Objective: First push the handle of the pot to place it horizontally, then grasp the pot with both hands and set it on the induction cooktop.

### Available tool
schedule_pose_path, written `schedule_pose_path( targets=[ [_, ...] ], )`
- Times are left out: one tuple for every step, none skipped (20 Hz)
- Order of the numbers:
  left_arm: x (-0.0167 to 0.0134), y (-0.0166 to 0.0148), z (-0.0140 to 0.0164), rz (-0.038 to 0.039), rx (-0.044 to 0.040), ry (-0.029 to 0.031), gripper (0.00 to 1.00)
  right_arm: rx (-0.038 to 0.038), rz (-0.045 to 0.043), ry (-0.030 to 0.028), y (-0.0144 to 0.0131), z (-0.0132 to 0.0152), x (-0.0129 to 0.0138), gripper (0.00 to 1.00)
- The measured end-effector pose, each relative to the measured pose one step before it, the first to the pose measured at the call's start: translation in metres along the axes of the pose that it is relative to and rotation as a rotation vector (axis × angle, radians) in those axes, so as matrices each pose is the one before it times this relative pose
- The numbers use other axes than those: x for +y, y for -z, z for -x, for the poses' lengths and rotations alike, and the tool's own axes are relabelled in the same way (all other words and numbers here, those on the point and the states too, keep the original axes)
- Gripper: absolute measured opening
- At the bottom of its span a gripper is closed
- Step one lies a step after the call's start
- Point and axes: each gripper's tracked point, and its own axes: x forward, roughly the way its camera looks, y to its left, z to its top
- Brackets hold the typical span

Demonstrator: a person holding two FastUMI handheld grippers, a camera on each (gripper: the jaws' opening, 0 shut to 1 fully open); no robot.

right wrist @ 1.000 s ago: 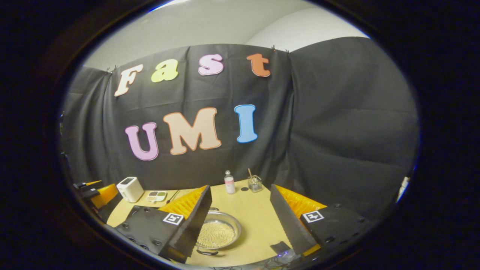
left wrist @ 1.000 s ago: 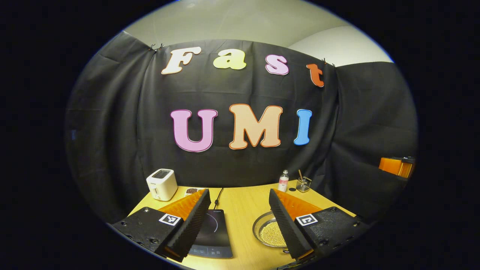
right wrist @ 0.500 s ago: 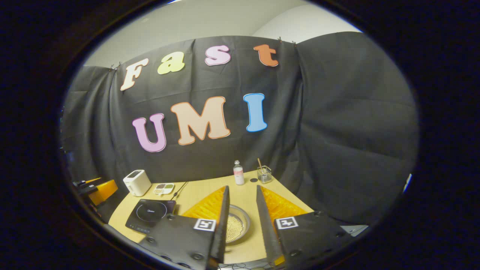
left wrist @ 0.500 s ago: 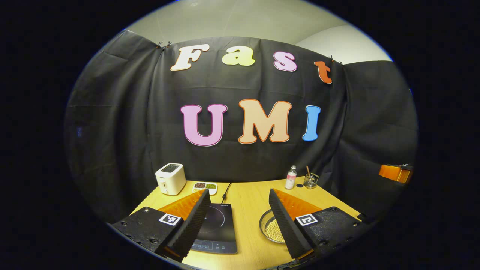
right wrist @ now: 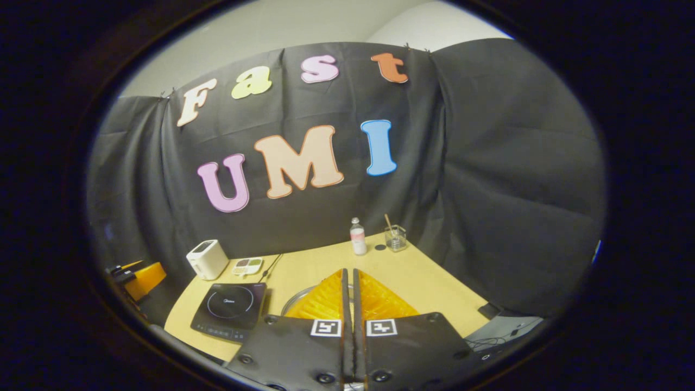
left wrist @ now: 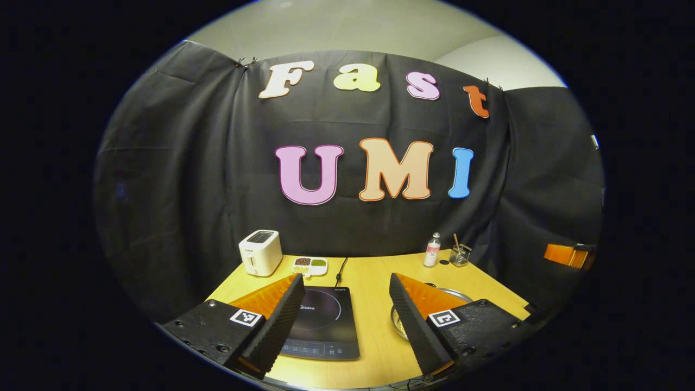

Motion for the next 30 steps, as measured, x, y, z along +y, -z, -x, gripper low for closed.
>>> schedule_pose_path(
  targets=[
    [0.00501,0.00112,0.00194,-0.00464,0.00173,-0.00431,0.92,0.01341,-0.0096,-0.01752,0.00827,-0.00173,0.00754,0.03],
    [0.00488,0.00215,0.00178,-0.00448,0.00302,-0.00533,0.92,0.01434,-0.00994,-0.01408,0.00781,-0.00146,0.00754,0.03],
    [0.00368,0.00188,0.00229,-0.00375,0.00295,-0.00353,0.92,0.01565,-0.01026,-0.01216,0.0088,-0.00224,0.00583,0.03],
    [0.00333,0.00151,0.00284,-0.00249,-0.00055,-0.00193,0.92,0.01867,-0.01056,-0.00843,0.00972,-0.00339,0.00486,0.03],
    [0.00309,-0.00035,0.00237,-0.00164,-0.00292,-0.0032,0.92,0.02192,-0.01198,-0.01337,0.01072,-0.00345,0.00609,0.02],
    [0.00344,0.00134,0.00096,0.00017,-0.00295,-0.00455,0.92,0.02262,-0.01289,-0.01386,0.01071,-0.00394,0.00542,0.03],
    [0.00278,0.00012,0.00182,0.00212,-0.00273,-0.00327,0.92,0.02667,-0.0114,-0.01453,0.01241,-0.00345,0.0049,0.03],
    [0.0025,0.002,0.00131,0.00165,-0.00024,-0.00483,0.92,0.02857,-0.00945,-0.01252,0.01244,-0.00519,0.00367,0.03],
    [0.00279,0.002,0.00189,0.00183,0.00387,-0.00669,0.92,0.03219,-0.00781,-0.01394,0.01279,-0.00465,0.00307,0.02],
    [0.00276,0.0011,0.00224,0.00262,0.0031,-0.00781,0.96,0.03403,-0.0089,-0.01954,0.01322,-0.00438,0.00491,0.03],
    [0.00261,-0.0007,0.00208,0.004,-0.00141,-0.0071,0.95,0.04408,-0.01885,-0.01987,0.01458,-0.00488,0.00401,0.03],
    [0.00186,-0.00001,0.00185,0.00403,-0.00206,-0.00618,0.95,0.05224,-0.02093,-0.01246,0.01519,-0.00734,0.00182,0.03],
    [0.0013,0.00009,0.0012,0.00162,-0.00084,-0.00481,0.92,0.04855,-0.0211,-0.007,0.01617,-0.00699,-0.0003,0.02],
    [0.00212,0.00077,0.00113,-0.00157,0.00023,-0.00571,0.92,0.04357,-0.02024,-0.00895,0.01357,-0.00799,0.00009,0.0],
    [0.00189,0.00016,0.00003,-0.00371,0.00224,-0.00629,0.92,0.04181,-0.01605,-0.01306,0.01014,-0.0076,0.00303,0.03],
    [0.00198,0.00032,0.00016,-0.00419,0.00101,-0.00322,0.92,0.03505,-0.01023,-0.00509,0.00864,-0.0074,-0.00059,0.03],
    [0.00059,0.00064,0.00101,-0.00073,-0.00066,-0.00204,0.93,0.03894,-0.00588,-0.00563,0.01158,-0.00561,-0.00074,0.03],
    [0.00081,0.00121,0.00009,0.00077,0.0008,-0.00081,0.92,0.03197,-0.00518,-0.00518,0.01157,-0.00525,0.0006,0.03],
    [0.00043,0.00035,-0.00009,0.00217,0.00193,-0.00008,0.96,0.02932,-0.0065,-0.0068,0.00769,-0.00578,0.00082,0.03],
    [0.00042,0.00155,0.00105,0.00278,0.00399,0.00004,0.92,0.02128,-0.0055,-0.00661,0.0052,-0.00607,0.00037,0.03],
    [0.00012,0.00165,-0.00013,0.00426,0.00301,0.00072,0.96,0.0214,-0.00049,0.00012,0.00539,-0.00722,-0.00127,0.03],
    [-0.00076,0.00186,-0.00135,0.00537,0.00407,0.00148,0.92,0.01658,-0.00128,-0.00058,0.00483,-0.00475,0.00012,0.03],
    [-0.00007,0.00066,0.0001,0.00604,0.00431,0.00137,0.92,0.01771,-0.00641,-0.0003,0.00324,-0.00566,-0.00113,0.0],
    [-0.00031,0.00252,-0.00023,0.00567,0.00486,-0.0004,0.92,0.01787,-0.00956,-0.00338,0.00172,-0.00739,-0.00014,0.0],
    [0.00039,0.00164,-0.00016,0.00371,0.00486,-0.00213,0.92,0.01733,-0.00813,-0.00076,0.00526,-0.00898,-0.00199,0.0],
    [0.00142,0.00193,-0.00012,0.00262,0.00355,-0.00247,0.96,0.01557,-0.00224,0.00394,0.00265,-0.00618,-0.00198,0.0],
    [0.0003,0.00138,-0.00062,0.00209,0.00464,-0.00162,0.96,0.01365,0.00034,0.0051,0.00371,-0.00517,-0.00108,0.0],
    [0.00119,0.00055,-0.00055,0.00172,0.00193,-0.00166,0.96,0.01105,0.00074,0.00433,0.00137,-0.00471,-0.00141,0.0],
    [0.00078,-0.00086,-0.00098,0.00016,0.00014,-0.00169,0.96,0.00904,0.00182,0.00347,0.00287,-0.0031,-0.00124,0.03],
    [0.00017,0.00075,0.00033,-0.0017,-0.00041,-0.0025,0.96,0.00647,0.00138,0.00695,0.00054,-0.00411,-0.00226,0.03]
  ],
)
